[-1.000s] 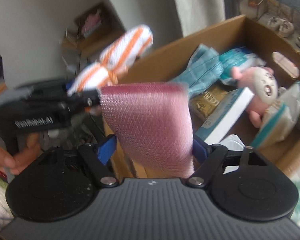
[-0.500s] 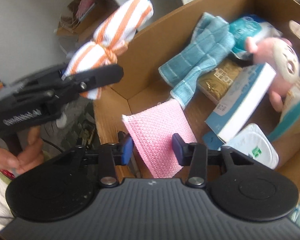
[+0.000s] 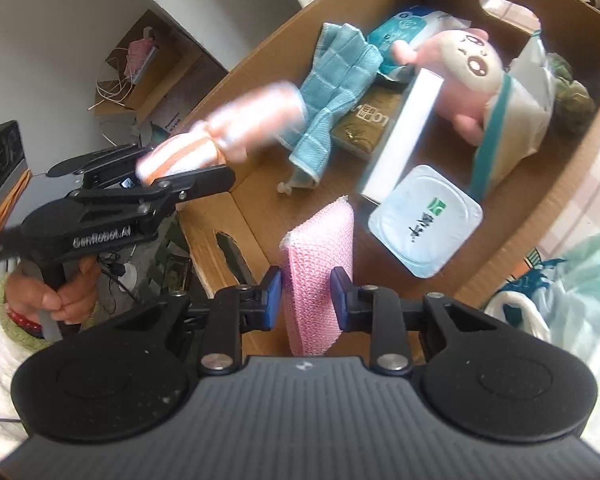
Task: Organize soft objects
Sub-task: 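Lower both items into the box and open both grippers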
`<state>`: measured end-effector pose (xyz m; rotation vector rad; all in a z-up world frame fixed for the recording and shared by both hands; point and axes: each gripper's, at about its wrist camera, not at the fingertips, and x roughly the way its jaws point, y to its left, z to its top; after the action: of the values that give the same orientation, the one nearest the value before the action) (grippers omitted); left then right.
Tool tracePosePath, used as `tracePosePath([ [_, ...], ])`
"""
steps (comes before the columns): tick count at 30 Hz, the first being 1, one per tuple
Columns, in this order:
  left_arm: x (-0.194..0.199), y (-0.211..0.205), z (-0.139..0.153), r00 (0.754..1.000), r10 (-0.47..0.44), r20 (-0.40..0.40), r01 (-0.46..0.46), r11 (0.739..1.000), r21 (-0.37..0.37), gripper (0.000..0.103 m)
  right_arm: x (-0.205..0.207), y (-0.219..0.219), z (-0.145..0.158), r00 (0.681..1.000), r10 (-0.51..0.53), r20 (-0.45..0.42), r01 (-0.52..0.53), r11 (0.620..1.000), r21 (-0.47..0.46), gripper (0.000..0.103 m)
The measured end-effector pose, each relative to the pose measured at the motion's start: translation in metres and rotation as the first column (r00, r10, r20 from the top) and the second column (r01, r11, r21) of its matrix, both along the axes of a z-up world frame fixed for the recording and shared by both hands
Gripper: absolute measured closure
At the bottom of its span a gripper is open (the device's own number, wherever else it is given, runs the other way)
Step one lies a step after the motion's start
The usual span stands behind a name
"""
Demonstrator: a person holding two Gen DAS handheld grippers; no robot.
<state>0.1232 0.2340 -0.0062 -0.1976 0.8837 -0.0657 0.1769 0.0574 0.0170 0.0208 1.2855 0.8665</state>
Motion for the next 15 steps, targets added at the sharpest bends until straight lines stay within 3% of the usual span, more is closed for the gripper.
tracePosePath([
  [3,0.003,-0.002,-0.008,0.999,-0.019,-0.032,0.018,0.999,-0.039,0.055,-0.001,-0.005,-0.003,1.000,-0.006,-0.005,0.006,1.000,0.019,0.078],
  [13,0.014,0.005,-0.011,0.998,0.043,-0.049,-0.043,0.999,0.016,0.056,0.000,-0.003,-0.004,1.000,-0.010,0.004,0.010,1.000,0.018,0.078],
  [14,0.015,0.009,-0.010,0.997,0.058,-0.053,-0.057,0.998,0.022,0.053,0.000,-0.003,-0.004,1.000,-0.009,0.005,0.009,1.000,0.018,0.078],
  [15,0.016,0.012,-0.008,0.996,0.072,-0.054,-0.071,0.997,0.023,0.044,-0.001,-0.002,-0.004,1.000,-0.008,0.007,0.008,1.000,0.016,0.078],
])
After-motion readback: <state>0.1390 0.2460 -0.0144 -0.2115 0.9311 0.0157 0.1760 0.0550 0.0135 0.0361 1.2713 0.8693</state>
